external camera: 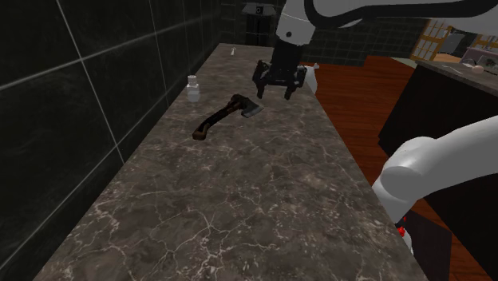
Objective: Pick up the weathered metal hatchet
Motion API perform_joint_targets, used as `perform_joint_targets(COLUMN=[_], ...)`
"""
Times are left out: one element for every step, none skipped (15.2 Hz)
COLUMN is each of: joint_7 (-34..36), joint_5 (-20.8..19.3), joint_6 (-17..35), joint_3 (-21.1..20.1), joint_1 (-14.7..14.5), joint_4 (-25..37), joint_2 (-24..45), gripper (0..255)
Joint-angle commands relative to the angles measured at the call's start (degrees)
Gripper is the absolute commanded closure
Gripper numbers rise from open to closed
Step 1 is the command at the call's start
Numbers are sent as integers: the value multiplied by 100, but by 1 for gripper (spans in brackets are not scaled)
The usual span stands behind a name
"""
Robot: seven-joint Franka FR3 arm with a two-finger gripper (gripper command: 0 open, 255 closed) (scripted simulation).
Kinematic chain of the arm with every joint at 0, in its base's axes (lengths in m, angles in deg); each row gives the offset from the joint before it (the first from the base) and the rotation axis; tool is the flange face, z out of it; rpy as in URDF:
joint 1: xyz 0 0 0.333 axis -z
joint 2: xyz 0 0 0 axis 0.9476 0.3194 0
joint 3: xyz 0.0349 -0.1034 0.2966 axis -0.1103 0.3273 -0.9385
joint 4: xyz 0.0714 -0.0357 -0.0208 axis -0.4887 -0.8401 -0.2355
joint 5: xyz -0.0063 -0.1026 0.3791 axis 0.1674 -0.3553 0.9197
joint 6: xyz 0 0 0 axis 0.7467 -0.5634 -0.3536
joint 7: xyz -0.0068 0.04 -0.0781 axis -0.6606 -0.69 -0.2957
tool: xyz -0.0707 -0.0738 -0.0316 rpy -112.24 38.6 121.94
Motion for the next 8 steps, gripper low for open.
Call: perform_joint_targets(joint_7=[921, 1338, 1758, 2184, 2613, 3049, 3490, 3939], joint_5=[68, 65, 43, 1, -61, -145, -250, -380], joint_6=[213, 296, 376, 453, 525, 592, 652, 706], joint_3=[-405, -591, -773, -951, -1129, -1302, -1473, -1638], joint_1=[178, 286, 396, 506, 620, 732, 846, 955], joint_4=[174, 303, 442, 591, 751, 919, 1097, 1282], joint_2=[333, 525, 727, 942, 1167, 1403, 1650, 1909], gripper=[0, 0, 0, 0, 0, 0, 0, 0])
